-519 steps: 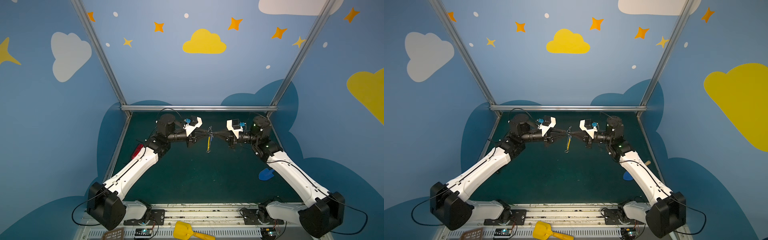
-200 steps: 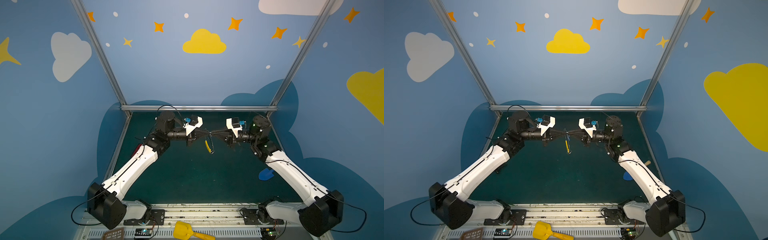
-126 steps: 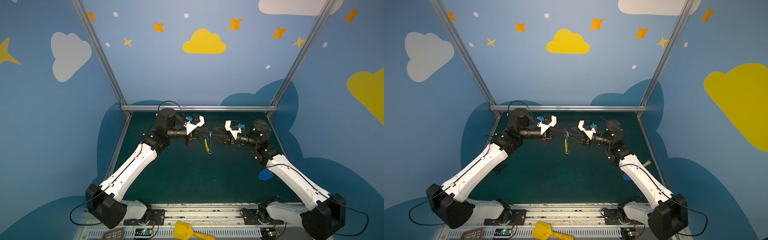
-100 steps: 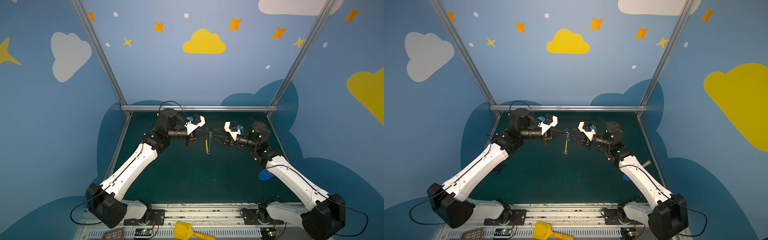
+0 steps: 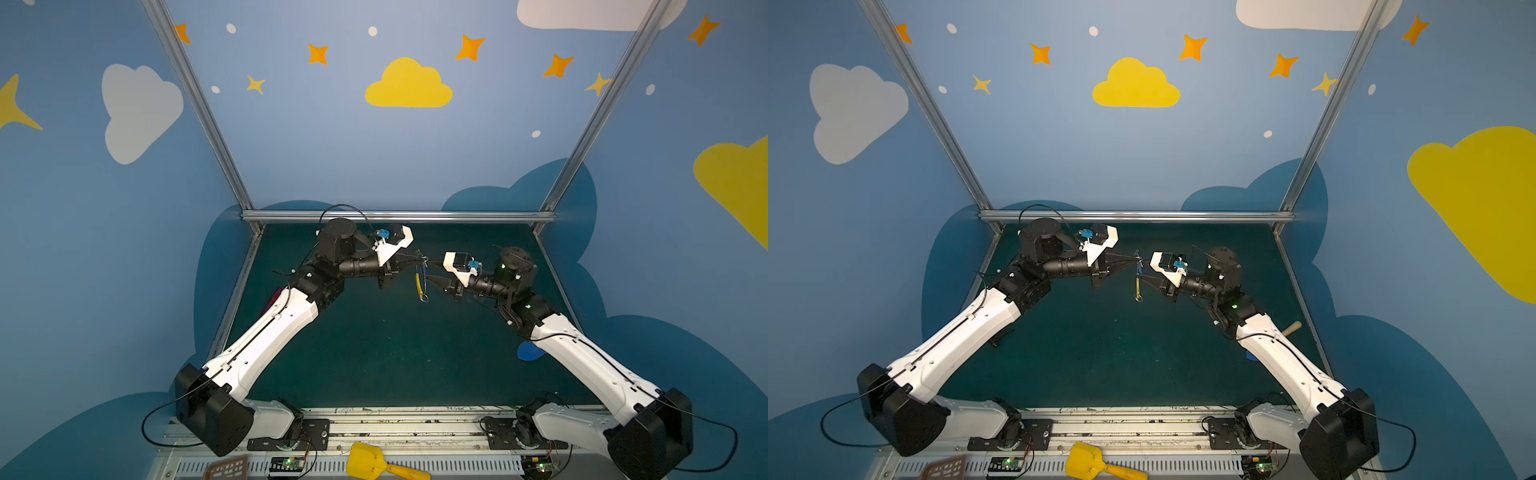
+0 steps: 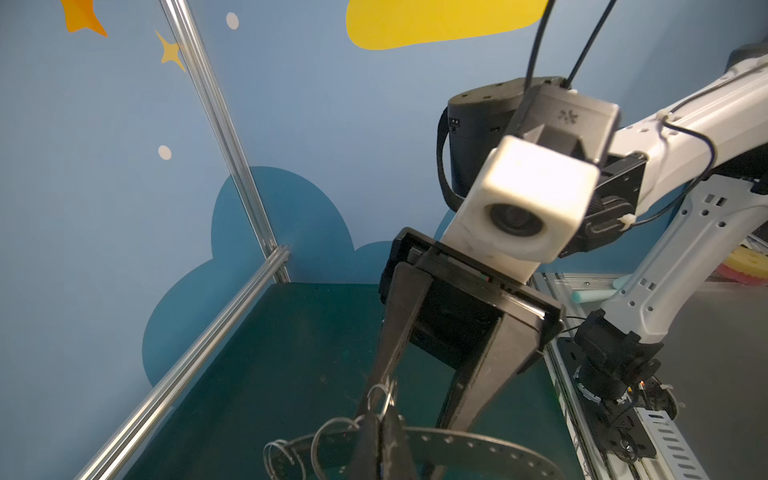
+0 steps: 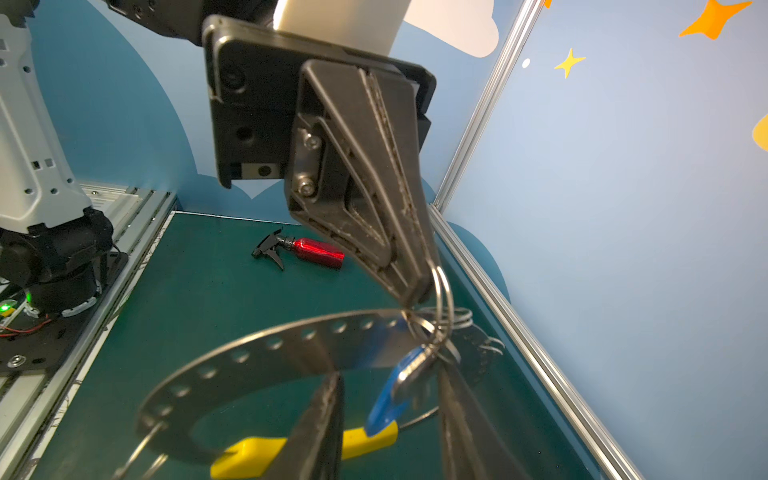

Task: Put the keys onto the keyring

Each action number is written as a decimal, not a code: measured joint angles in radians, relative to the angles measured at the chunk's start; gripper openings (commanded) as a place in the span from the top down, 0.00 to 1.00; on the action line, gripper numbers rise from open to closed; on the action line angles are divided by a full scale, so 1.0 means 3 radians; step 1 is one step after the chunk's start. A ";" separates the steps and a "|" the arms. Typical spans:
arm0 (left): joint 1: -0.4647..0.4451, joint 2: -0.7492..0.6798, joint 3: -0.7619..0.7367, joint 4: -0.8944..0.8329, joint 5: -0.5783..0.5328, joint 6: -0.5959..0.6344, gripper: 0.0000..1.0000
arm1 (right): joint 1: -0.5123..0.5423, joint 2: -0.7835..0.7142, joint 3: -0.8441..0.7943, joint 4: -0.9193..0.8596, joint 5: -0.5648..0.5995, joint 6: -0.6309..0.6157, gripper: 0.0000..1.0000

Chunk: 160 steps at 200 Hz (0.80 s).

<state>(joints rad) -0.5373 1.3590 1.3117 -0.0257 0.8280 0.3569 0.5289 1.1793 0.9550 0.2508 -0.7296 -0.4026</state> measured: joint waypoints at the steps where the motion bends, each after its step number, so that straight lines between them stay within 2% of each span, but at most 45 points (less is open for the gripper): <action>1: 0.0000 0.0000 -0.0001 0.0001 -0.0001 -0.0003 0.97 | 0.0003 0.0000 0.0000 0.0000 0.0003 -0.0003 0.66; 39: -0.0008 0.0001 -0.0031 0.0163 -0.0050 -0.0116 0.97 | 0.0017 0.0000 0.0000 0.0001 0.0074 -0.0079 0.83; 99: -0.0031 0.0050 -0.0036 0.0364 -0.0102 -0.0237 0.97 | 0.0048 0.0000 0.0000 0.0000 0.0184 -0.0188 0.97; 106: -0.0031 0.0066 -0.0036 0.0376 -0.0106 -0.0249 0.97 | 0.0051 0.0000 0.0000 0.0000 0.0198 -0.0207 0.95; 120: -0.0038 0.0098 -0.0036 0.0404 -0.0111 -0.0273 0.97 | 0.0058 0.0000 0.0000 0.0001 0.0240 -0.0233 0.77; 129: -0.0043 0.0114 -0.0036 0.0415 -0.0113 -0.0285 0.97 | 0.0061 0.0000 0.0000 0.0000 0.0275 -0.0251 0.69; 160: -0.0043 0.0146 -0.0036 0.0460 -0.0117 -0.0309 0.97 | 0.0062 0.0000 -0.0009 -0.0001 0.0378 -0.0291 0.64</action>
<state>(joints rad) -0.5503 1.4029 1.3010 0.1123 0.7929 0.2642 0.5476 1.1793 0.9524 0.2504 -0.6163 -0.4900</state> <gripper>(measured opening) 0.047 0.358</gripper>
